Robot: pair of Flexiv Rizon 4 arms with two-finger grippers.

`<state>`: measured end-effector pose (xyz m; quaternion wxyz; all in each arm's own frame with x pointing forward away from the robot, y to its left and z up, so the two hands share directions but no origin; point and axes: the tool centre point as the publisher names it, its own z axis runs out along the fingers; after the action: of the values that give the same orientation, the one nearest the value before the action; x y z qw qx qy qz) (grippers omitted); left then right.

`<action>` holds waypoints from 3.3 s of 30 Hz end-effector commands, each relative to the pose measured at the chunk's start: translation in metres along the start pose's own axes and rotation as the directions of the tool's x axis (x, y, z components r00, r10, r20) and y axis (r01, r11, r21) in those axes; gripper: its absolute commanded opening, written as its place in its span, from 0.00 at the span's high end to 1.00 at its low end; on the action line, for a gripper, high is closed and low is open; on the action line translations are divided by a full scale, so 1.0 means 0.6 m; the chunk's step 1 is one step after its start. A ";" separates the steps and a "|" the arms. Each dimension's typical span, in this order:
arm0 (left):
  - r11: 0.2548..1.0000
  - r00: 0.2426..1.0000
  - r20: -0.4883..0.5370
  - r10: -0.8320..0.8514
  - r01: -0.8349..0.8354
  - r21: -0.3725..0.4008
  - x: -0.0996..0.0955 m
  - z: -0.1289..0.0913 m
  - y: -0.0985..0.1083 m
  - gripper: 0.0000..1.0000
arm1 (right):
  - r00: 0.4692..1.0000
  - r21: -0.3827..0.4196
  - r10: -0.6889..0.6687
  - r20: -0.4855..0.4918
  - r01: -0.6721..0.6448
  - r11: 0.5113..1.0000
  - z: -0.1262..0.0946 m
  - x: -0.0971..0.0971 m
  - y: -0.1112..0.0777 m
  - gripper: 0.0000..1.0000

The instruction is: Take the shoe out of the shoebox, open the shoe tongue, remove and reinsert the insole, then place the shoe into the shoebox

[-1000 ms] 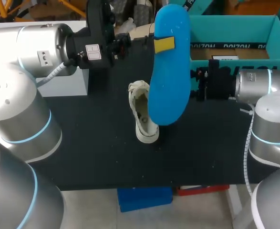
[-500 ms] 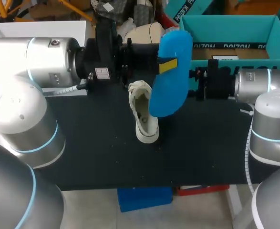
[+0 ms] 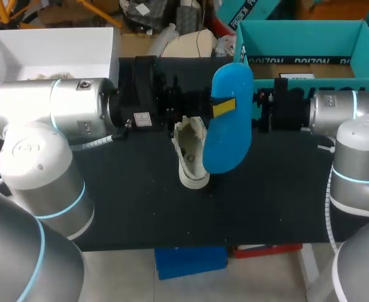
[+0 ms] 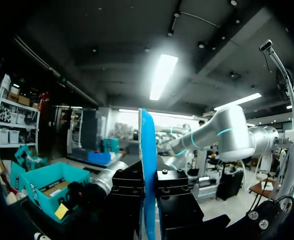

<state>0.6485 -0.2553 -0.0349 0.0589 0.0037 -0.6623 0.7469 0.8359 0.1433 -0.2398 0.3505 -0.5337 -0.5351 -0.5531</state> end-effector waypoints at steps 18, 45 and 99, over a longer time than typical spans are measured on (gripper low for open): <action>0.900 0.900 -0.027 0.435 -0.435 -0.006 0.035 -0.043 0.128 1.00 | 1.000 -0.004 0.001 0.002 0.000 1.000 0.003 0.000 -0.002 0.00; 0.647 0.664 -0.002 0.748 -0.729 -0.221 0.035 -0.047 0.243 1.00 | 1.000 -0.004 0.001 0.002 0.000 1.000 0.003 0.000 -0.002 0.00; -0.331 -0.310 -0.153 0.938 -0.934 -0.133 -0.131 -0.123 0.398 1.00 | 1.000 -0.004 0.001 0.002 0.000 1.000 0.003 0.000 -0.002 0.00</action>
<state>0.6841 -0.2089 -0.2843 -0.5864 -0.5194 -0.4757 0.4002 0.8359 0.1438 -0.2404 0.3506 -0.5336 -0.5344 -0.5539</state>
